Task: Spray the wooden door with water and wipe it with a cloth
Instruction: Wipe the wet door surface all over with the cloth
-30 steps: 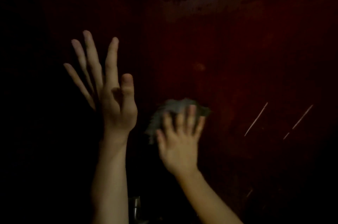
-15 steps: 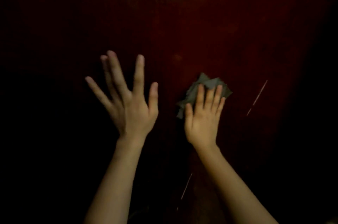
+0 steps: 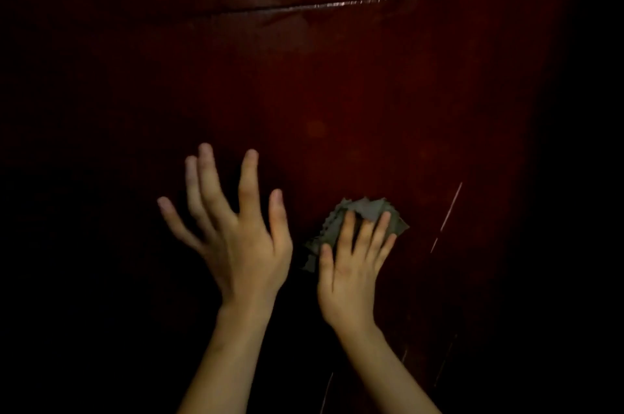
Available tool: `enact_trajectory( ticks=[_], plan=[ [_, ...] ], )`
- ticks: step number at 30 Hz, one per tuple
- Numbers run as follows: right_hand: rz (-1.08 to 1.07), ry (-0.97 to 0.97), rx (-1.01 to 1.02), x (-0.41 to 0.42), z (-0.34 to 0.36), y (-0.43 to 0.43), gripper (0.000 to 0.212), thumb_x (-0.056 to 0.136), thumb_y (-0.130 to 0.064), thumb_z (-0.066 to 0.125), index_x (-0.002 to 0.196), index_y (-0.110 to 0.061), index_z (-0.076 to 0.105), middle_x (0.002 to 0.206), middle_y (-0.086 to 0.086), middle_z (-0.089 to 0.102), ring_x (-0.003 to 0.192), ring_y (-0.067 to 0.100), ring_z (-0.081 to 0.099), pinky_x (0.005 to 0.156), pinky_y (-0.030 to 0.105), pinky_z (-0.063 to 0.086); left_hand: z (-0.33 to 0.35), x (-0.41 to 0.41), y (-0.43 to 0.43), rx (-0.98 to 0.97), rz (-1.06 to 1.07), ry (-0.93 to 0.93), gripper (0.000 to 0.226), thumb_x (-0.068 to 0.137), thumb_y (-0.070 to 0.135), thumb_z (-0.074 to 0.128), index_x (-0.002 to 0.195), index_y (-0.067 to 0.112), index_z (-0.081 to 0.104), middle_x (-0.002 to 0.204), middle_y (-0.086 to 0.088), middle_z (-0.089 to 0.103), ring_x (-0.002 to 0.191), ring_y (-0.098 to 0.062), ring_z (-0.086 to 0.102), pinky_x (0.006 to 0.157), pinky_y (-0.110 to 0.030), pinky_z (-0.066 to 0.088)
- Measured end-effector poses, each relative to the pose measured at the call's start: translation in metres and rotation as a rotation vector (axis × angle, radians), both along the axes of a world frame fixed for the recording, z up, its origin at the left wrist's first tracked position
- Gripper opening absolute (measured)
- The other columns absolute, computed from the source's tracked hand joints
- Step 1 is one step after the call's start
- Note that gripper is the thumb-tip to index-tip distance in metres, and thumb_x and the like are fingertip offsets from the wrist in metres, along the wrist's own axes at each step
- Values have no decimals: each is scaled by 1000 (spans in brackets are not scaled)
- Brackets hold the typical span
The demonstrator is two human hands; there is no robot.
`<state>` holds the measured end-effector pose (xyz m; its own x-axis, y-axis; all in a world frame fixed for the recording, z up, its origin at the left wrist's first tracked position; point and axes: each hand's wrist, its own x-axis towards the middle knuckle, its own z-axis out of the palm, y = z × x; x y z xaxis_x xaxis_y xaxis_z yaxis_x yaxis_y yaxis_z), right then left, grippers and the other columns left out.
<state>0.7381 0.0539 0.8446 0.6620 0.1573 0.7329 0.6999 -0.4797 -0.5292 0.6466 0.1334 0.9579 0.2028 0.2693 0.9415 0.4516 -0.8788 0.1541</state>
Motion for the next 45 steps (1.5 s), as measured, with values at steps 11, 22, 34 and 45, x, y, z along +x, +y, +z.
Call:
enact_trajectory(
  ticks=[11, 22, 34, 45],
  plan=[
    [117, -494, -67, 11, 163, 7, 59, 106, -50, 40, 160, -34, 23, 171, 2, 15, 160, 27, 1, 127, 59, 5, 59, -1, 16, -74, -14, -265, 51, 112, 42, 33, 160, 25, 34, 171, -20, 21, 157, -46, 20, 118, -76, 18],
    [-17, -502, -56, 50, 240, -20, 60, 107, -48, 30, 163, -30, 19, 172, 8, 16, 160, 32, 3, 125, 60, 5, 48, 62, -35, 1, -149, -394, 63, 111, 49, 19, 160, 11, 26, 169, -19, 24, 160, -35, 20, 127, -66, 6],
    [-140, -415, -20, 201, 232, -131, 64, 106, -50, 27, 164, -24, 19, 171, 14, 18, 159, 33, 8, 126, 59, 9, 59, 140, -102, 60, -5, -100, 66, 112, 53, 21, 167, 18, 13, 173, -23, 13, 161, -42, 9, 123, -74, 2],
    [-162, -336, 44, 235, 181, -157, 64, 107, -44, 26, 164, -18, 12, 170, 19, 16, 158, 38, 5, 125, 64, 8, 53, 161, -111, 33, 238, 52, 72, 110, 62, 23, 169, 27, 1, 174, -19, -3, 160, -44, -1, 123, -75, 6]
  ],
)
